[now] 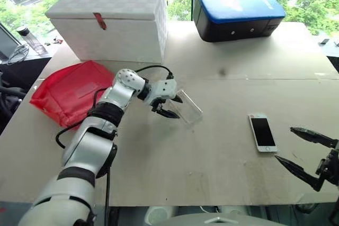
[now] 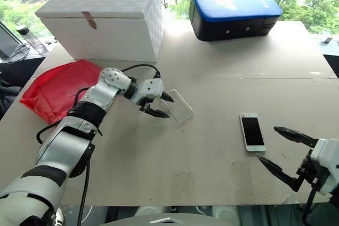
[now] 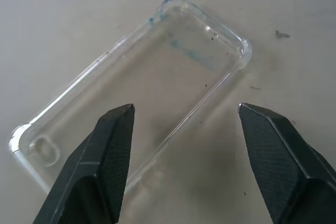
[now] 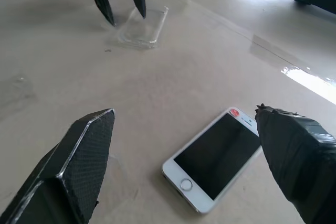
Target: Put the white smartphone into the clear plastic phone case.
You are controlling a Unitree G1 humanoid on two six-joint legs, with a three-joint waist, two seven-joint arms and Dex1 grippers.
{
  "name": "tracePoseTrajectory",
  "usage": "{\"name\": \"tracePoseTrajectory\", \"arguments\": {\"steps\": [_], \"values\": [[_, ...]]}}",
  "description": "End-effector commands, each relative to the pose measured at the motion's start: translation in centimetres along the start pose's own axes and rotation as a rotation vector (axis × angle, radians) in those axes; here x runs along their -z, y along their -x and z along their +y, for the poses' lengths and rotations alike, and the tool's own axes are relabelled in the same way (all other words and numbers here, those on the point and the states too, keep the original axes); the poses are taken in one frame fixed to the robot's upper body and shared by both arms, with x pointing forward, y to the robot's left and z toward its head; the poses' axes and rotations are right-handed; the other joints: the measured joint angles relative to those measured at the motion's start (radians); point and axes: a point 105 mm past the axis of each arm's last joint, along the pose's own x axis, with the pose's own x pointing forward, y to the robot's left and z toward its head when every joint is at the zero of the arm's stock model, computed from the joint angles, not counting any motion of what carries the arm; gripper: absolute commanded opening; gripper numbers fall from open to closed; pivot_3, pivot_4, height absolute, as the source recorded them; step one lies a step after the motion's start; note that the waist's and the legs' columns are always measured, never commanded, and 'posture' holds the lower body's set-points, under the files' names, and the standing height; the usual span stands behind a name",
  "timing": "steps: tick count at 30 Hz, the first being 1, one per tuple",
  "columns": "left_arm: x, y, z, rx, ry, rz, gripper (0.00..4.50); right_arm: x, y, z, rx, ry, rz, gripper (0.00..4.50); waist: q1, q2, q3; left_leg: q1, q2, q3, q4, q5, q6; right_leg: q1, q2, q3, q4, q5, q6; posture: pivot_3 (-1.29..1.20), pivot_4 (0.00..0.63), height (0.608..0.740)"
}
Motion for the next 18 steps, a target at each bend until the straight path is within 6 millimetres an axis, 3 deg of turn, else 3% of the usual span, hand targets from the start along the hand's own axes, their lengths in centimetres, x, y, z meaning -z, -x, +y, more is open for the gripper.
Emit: {"name": "tracePoseTrajectory", "arguments": {"steps": [1,4,8,9,13,18], "values": [[1.4,-0.3,-0.9,0.063,-0.028,0.059,2.94,-1.4,0.9,-0.4,0.008,0.051,-0.015,4.5,-0.002,0.0,0.0,0.001,0.0,0.0,0.0,0.0,0.0,0.001,0.0,0.0,0.0,0.0,0.0,0.0,0.15,0.74],[1.6,-0.5,-1.1,0.061,0.01,0.035,2.2,-1.6,0.8,-0.3,0.018,0.05,-0.022,4.5,-0.002,0.0,-0.001,0.003,0.0,0.001,0.0,0.0,0.001,0.002,0.0,0.001,0.002,0.0,0.0,0.0,0.15,0.74],[-1.1,-0.3,-0.9,0.048,0.281,-0.149,0.28,-1.3,0.3,0.1,0.034,0.035,-0.023,4.5,-0.006,0.001,-0.001,0.003,0.001,0.0,0.001,-0.001,0.001,0.002,0.001,0.0,0.004,0.0,0.001,0.0,0.15,0.74],[-1.8,-0.2,-1.4,0.061,0.331,-0.167,0.06,-1.2,0.2,0.1,0.041,0.032,-0.024,4.5,-0.013,0.001,-0.001,0.003,0.001,0.0,0.002,-0.001,0.001,0.002,0.001,0.0,0.004,0.0,0.001,0.0,0.15,0.74],[-4.2,-0.6,-3.2,0.017,0.433,-0.152,0.06,-0.8,-0.7,0.0,0.057,0.004,-0.031,4.5,-0.024,0.0,0.0,0.001,0.001,-0.001,0.003,-0.001,0.001,0.001,0.001,0.001,0.004,0.0,0.0,0.0,0.15,0.74],[-5.7,-2.1,-4.3,-0.124,0.519,-0.119,0.06,-0.7,-2.0,1.0,0.032,-0.032,-0.047,4.5,-0.018,0.002,-0.001,0.002,0.001,-0.001,0.003,-0.001,0.001,0.002,0.001,0.001,0.004,0.0,0.0,0.0,0.15,0.74]]}}
